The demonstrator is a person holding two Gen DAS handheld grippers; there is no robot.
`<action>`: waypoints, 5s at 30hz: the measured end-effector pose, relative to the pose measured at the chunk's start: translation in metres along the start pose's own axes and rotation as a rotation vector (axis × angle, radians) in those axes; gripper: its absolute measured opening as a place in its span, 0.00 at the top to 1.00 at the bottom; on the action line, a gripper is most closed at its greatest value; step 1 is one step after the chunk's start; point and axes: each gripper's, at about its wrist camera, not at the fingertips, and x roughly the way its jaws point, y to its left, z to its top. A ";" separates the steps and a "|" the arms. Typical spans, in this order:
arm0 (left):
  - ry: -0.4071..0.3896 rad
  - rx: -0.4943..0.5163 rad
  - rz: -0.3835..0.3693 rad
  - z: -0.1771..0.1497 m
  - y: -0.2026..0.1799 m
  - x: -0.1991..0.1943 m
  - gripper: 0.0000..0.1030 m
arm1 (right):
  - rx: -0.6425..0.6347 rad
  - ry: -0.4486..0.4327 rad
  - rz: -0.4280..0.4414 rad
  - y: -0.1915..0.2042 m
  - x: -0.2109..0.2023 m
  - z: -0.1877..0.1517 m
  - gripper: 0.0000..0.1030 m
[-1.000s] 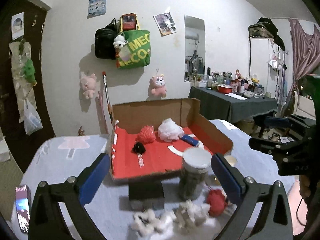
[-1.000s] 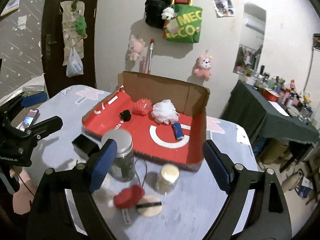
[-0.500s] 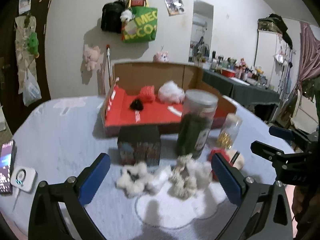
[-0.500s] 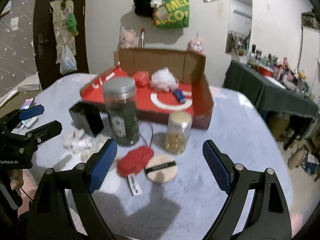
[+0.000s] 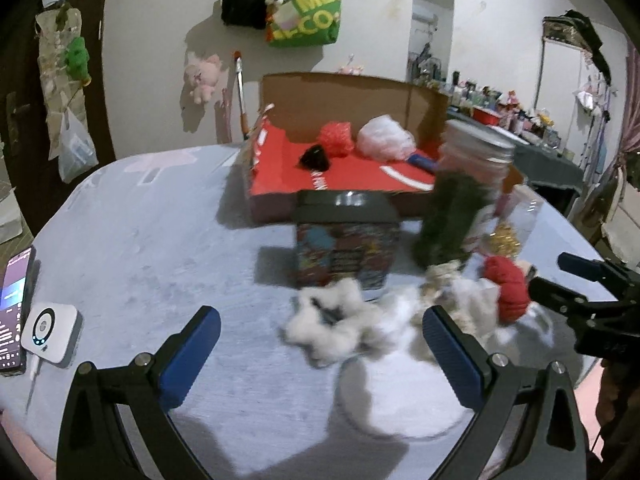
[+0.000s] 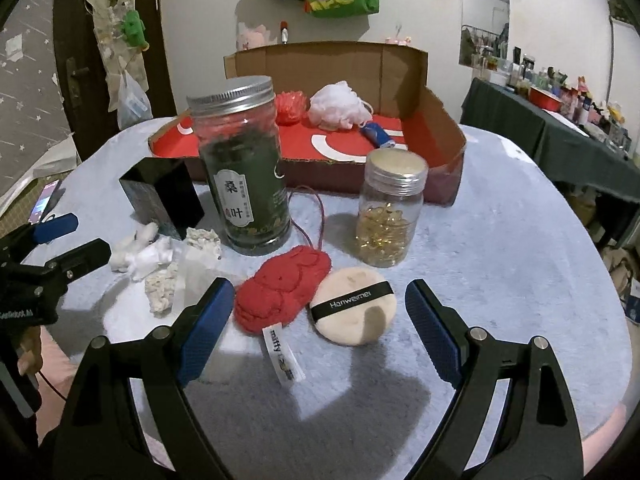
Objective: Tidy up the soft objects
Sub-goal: 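Withdraw both tools from the box toward the items on the table, then grasp the white fluffy scrunchie with the left tool while the right tool grasps the red knitted item, then carry the white scrunchie with the left tool while the right tool carries the red knitted item into the box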
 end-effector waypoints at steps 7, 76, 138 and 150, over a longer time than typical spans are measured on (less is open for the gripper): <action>0.088 0.060 -0.001 -0.002 0.014 0.019 0.02 | -0.002 0.030 -0.005 0.003 0.014 0.002 0.15; 0.053 0.045 -0.243 0.015 0.007 -0.009 0.57 | 0.050 -0.017 0.190 -0.040 -0.018 0.003 0.61; 0.159 0.249 -0.390 0.152 0.023 0.103 0.57 | -0.237 0.037 0.332 -0.080 0.074 0.163 0.61; 0.304 0.347 -0.372 0.186 -0.034 0.173 0.57 | -0.225 0.312 0.344 -0.051 0.173 0.201 0.60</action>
